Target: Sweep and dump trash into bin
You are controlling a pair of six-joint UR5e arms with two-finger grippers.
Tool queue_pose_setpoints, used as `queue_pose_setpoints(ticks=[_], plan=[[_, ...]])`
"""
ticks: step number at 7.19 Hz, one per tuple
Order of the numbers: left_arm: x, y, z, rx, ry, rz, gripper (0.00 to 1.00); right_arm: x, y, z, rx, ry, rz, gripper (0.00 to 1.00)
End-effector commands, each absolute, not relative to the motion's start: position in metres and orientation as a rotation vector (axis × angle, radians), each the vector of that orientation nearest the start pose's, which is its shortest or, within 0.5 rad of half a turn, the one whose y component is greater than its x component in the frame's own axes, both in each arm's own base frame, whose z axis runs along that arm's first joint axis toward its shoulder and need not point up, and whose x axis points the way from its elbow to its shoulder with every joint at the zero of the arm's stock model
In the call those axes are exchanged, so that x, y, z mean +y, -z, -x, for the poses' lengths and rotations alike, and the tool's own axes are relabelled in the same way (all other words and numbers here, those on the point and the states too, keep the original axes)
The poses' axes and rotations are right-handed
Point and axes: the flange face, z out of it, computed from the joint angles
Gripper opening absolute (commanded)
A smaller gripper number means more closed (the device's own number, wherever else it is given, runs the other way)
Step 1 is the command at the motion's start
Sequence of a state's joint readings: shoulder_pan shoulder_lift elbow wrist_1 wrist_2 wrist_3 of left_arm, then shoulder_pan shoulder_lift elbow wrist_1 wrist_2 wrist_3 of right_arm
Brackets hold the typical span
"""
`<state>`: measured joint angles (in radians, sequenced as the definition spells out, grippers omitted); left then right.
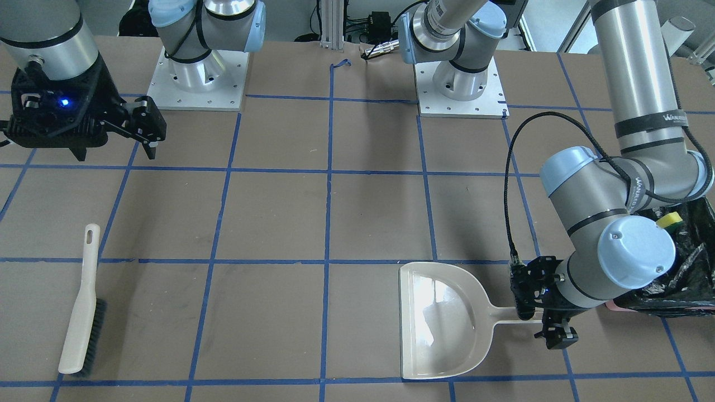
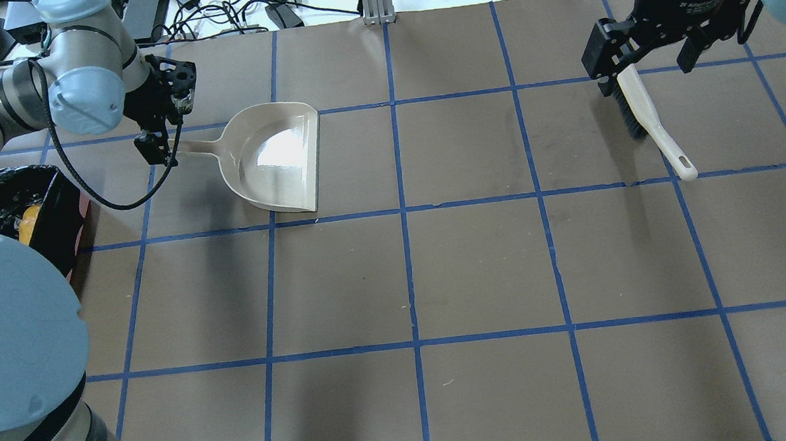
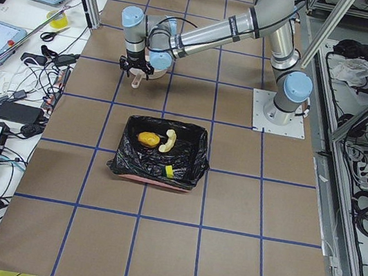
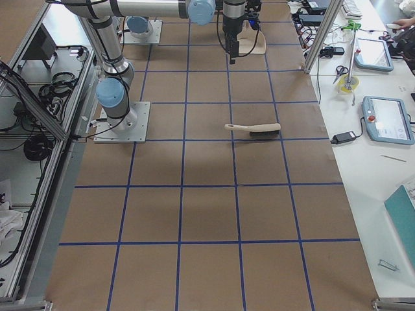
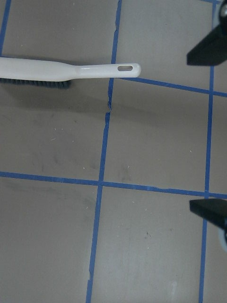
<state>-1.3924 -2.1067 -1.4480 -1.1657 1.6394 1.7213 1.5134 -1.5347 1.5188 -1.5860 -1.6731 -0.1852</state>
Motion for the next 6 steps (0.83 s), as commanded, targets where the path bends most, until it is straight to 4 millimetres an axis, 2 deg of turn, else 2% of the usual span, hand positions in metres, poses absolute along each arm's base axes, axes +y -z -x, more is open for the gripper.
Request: queue_pose_setpoints(ticks=[1,2,3,5,6], plan=[[-0.659,-0.338,0.014,2.477,-0.111,-1.881,1.00,-0.513,-0.501,-0.094,3.242,0.042,0.203,1.00],[-0.644,-0.378,0.011,2.519,-0.103,-1.679,1.00,-0.513,-0.501,-0.094,3.242,0.042,0.203,1.00],[-0.624,-0.406,0.014,2.580,-0.099,-1.577,1.00,-0.513,-0.500,-0.094,3.241,0.039,0.204,1.00],[-0.577,-0.467,0.025,2.752,-0.078,-1.260,1.00,-0.513,-0.500,-0.094,3.240,0.042,0.203,1.00],[-0.554,-0.490,0.030,2.814,-0.068,-1.140,1.00,-0.513,-0.500,-0.094,3.242,0.040,0.184,1.00]])
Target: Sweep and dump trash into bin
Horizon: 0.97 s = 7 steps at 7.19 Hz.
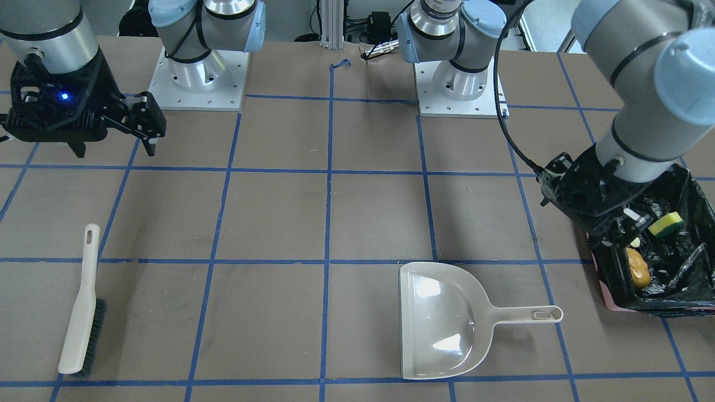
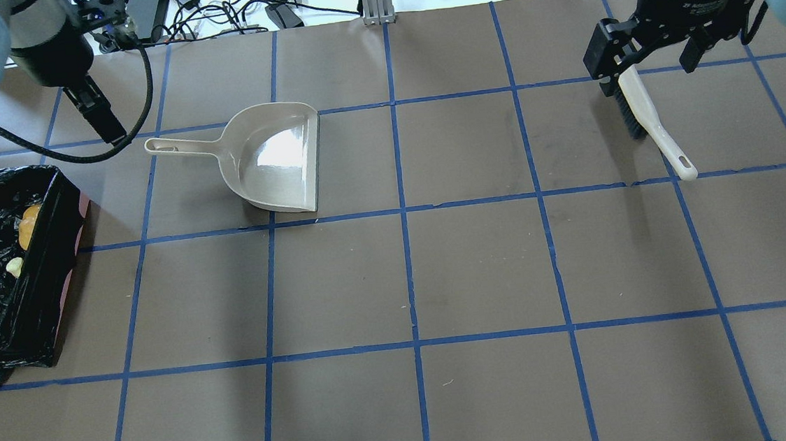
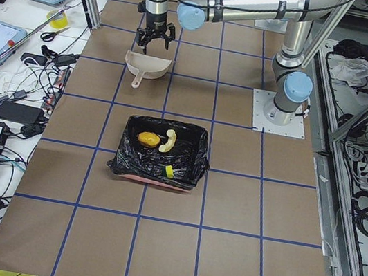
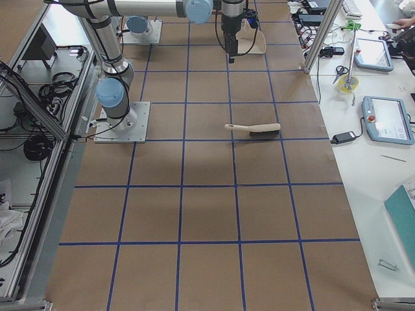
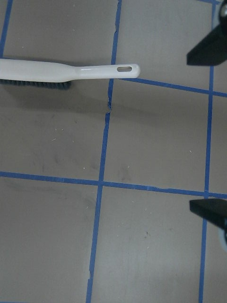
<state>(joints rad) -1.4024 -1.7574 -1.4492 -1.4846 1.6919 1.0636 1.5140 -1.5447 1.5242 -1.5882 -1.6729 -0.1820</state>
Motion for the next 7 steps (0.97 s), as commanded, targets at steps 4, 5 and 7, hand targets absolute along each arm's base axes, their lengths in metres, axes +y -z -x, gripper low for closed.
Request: queue_pose_setpoints(ticks=[4,5,7], plan=[[-0.487,-0.512,0.068,3.150,-0.126,-0.403,1.00,-0.507,-0.504,-0.096,3.226,0.029,0.164,1.00],[-0.482,-0.510,0.091,3.160,-0.137,-0.239,1.00,-0.498,-0.508,-0.100,3.205,0.023,0.171,1.00],[-0.470,-0.502,0.134,3.143,-0.125,-0.188,1.00,-0.491,-0.505,-0.108,3.127,0.021,0.132,1.00]])
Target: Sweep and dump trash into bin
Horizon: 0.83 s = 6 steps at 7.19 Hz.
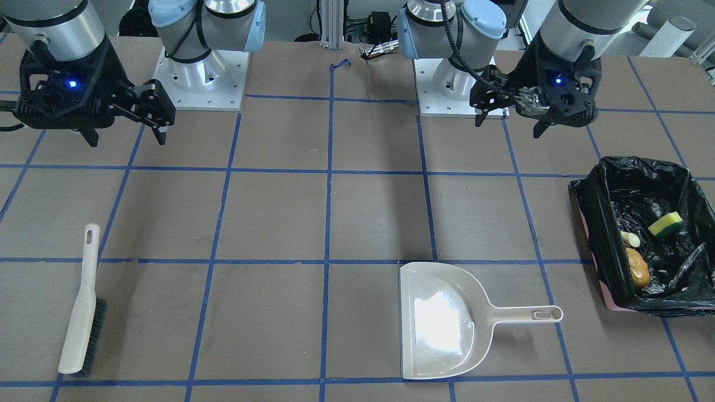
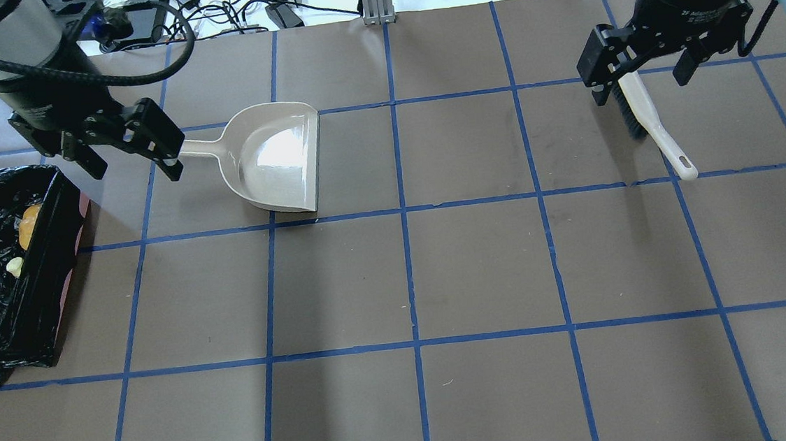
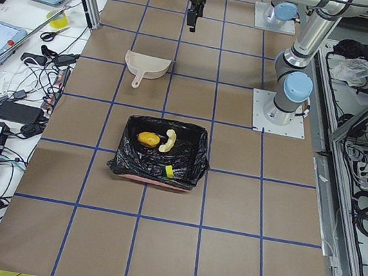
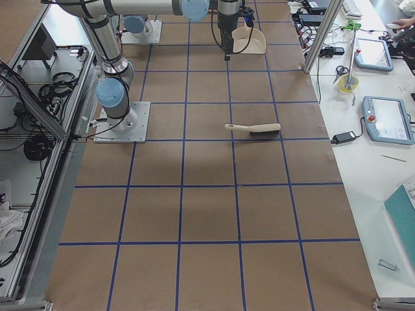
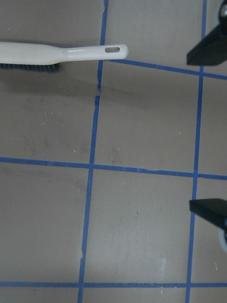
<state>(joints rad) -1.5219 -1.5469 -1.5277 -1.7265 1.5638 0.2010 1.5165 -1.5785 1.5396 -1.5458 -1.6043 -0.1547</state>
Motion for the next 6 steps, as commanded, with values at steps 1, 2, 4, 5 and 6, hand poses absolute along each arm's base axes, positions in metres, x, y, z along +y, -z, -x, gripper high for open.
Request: queue_pose_setpoints(ticks=[1,2,4,5,6], plan=[[-0.471,-0.502,0.133,3.139,-0.082,-0.209,1.00,-0.489,-0.497,-0.111,3.111,-0.006,0.089,1.00],[-0.469,-0.508,0.131,3.139,-0.053,-0.188,0.91,-0.488,-0.495,-0.111,3.112,-0.011,0.088,1.00],[-0.469,-0.511,0.119,3.145,-0.041,-0.087,1.00,-0.486,-0.497,-0.109,3.126,-0.003,0.089,1.00],[-0.468,-0.511,0.118,3.144,-0.041,-0.058,1.00,-0.482,-0.497,-0.109,3.124,-0.007,0.100,1.00],[-0.467,-0.511,0.118,3.144,-0.046,-0.044,1.00,-0.482,-0.494,-0.109,3.125,-0.010,0.105,1.00]])
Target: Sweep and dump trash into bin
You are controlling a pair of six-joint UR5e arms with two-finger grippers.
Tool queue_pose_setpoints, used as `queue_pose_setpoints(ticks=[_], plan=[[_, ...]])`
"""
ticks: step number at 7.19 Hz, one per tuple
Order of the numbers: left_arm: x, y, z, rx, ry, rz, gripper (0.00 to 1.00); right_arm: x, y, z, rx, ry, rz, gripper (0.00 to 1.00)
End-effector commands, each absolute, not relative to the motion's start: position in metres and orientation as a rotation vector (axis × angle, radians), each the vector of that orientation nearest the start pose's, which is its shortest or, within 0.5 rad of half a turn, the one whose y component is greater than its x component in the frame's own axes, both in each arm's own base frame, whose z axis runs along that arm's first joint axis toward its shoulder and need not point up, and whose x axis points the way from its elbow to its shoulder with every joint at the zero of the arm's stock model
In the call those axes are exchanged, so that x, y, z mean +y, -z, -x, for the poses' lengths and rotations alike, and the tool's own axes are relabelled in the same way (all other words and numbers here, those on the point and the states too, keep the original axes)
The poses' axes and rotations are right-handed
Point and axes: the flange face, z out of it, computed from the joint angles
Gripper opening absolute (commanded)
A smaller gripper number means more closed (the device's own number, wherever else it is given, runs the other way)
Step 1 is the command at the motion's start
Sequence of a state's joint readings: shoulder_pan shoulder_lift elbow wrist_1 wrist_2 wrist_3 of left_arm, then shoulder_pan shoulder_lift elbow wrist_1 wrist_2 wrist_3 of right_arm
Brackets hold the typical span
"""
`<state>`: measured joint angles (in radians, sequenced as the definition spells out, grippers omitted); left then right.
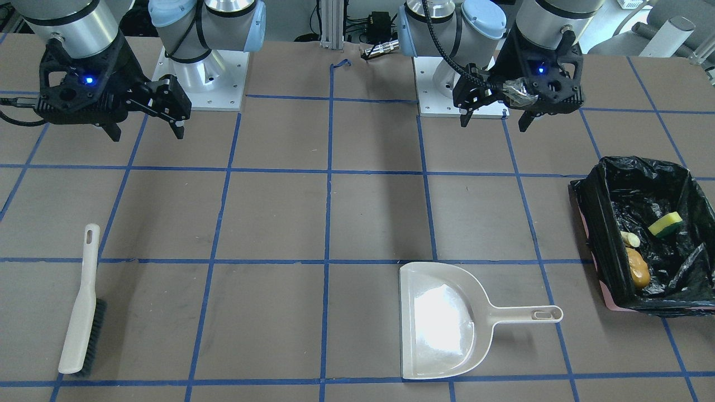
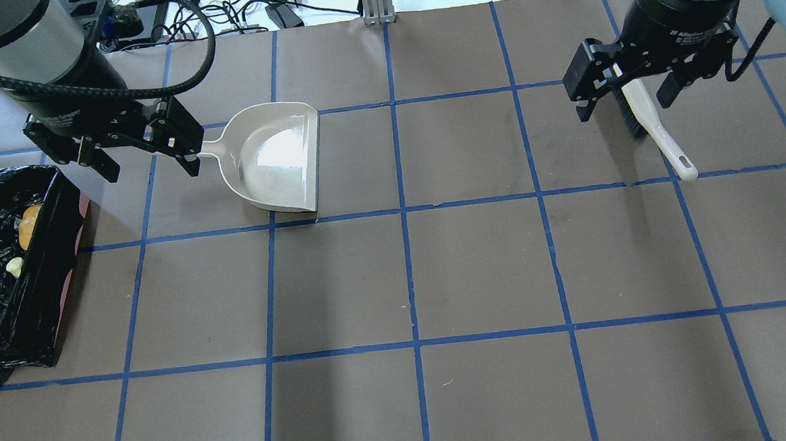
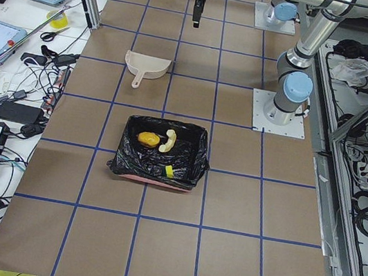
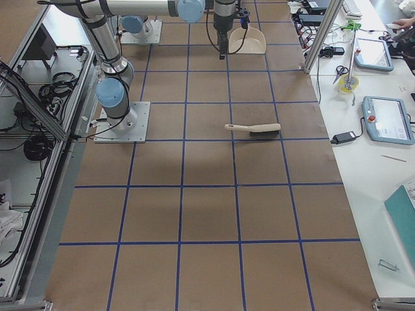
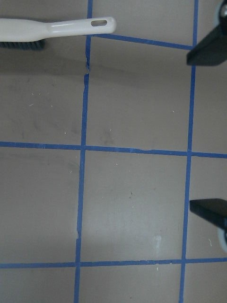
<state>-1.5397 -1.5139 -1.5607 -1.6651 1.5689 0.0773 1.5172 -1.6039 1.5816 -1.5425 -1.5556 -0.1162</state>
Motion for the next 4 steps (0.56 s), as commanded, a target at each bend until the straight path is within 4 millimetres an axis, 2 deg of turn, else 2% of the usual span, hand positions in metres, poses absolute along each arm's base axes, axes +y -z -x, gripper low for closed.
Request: queue_pose_setpoints(ticks=[1,4], plan=[[-0.466,-0.510,0.118,3.144,-0.048,-0.058,1.00,-0.482,-0.493,-0.109,3.127,-0.013,0.105,1.00],[-0.455,-0.503,0.119,3.145,-0.055,-0.075,1.00,-0.482,-0.493,-0.109,3.126,-0.008,0.105,1.00]])
